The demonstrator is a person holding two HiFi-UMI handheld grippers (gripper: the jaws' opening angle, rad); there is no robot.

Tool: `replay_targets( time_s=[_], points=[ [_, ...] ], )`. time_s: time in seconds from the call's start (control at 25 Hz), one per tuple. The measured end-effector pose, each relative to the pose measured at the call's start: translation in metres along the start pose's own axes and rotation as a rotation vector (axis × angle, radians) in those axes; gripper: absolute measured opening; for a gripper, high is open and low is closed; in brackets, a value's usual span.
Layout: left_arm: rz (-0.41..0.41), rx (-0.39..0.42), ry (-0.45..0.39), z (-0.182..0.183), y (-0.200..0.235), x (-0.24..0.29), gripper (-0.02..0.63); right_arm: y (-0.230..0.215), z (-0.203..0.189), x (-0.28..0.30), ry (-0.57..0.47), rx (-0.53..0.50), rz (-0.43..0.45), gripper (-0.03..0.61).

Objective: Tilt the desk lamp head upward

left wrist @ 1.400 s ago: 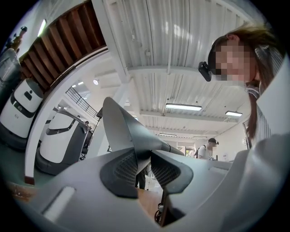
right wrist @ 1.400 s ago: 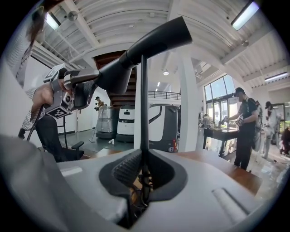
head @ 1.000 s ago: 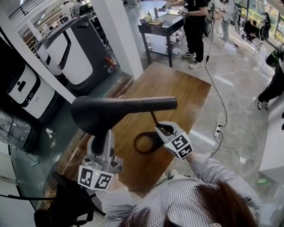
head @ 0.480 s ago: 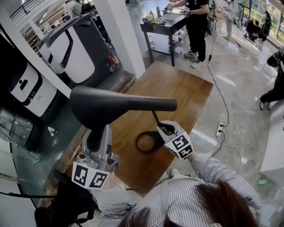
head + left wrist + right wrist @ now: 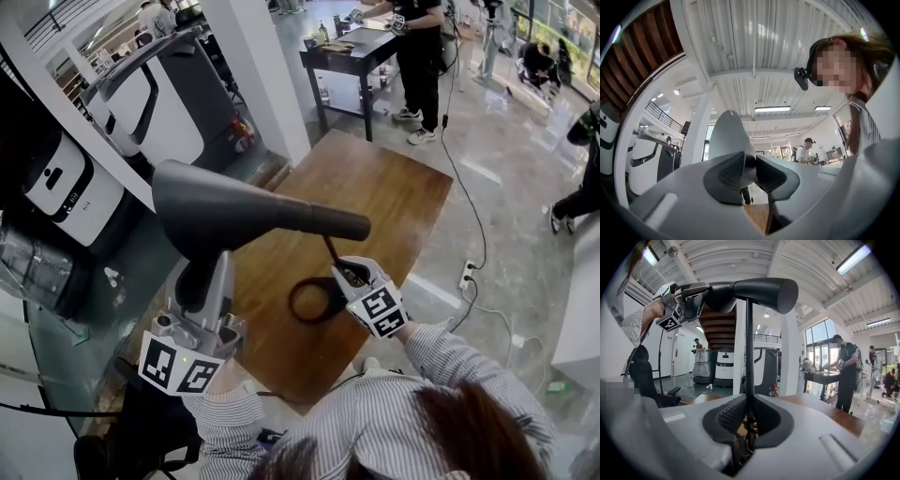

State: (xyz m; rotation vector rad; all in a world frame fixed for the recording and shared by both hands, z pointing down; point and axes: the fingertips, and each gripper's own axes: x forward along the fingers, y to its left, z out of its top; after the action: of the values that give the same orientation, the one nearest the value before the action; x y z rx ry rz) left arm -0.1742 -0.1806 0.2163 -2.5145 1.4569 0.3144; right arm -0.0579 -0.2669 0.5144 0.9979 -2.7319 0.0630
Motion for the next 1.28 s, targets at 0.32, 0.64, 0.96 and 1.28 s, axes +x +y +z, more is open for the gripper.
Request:
replay_targets(
  time_s=[0.32,0.64,0.96,1.28],
  points=[
    [-0.016,-0.011,-0.028,0.008,-0.003,0.003,0.078,0.002,-0.001,-0.002,-0.003,0.017,-0.035,0.036],
    [-0.005,0.002,-0.027,0.006,-0.001,0.0,0.078,0.002,-0.001,-0.001,-0.009,0.006,-0.034,0.037],
    [0.008,0.02,-0.04,0.005,-0.001,-0.012,0.102,0.004,0.003,-0.006,-0.039,-0.032,-0.017,0.038],
    [0.09,-0.056,-0.078,-0.029,0.005,-0.031,0.158,0.004,0.039,-0.04,-0.173,0.008,-0.001,0.046]
  ],
)
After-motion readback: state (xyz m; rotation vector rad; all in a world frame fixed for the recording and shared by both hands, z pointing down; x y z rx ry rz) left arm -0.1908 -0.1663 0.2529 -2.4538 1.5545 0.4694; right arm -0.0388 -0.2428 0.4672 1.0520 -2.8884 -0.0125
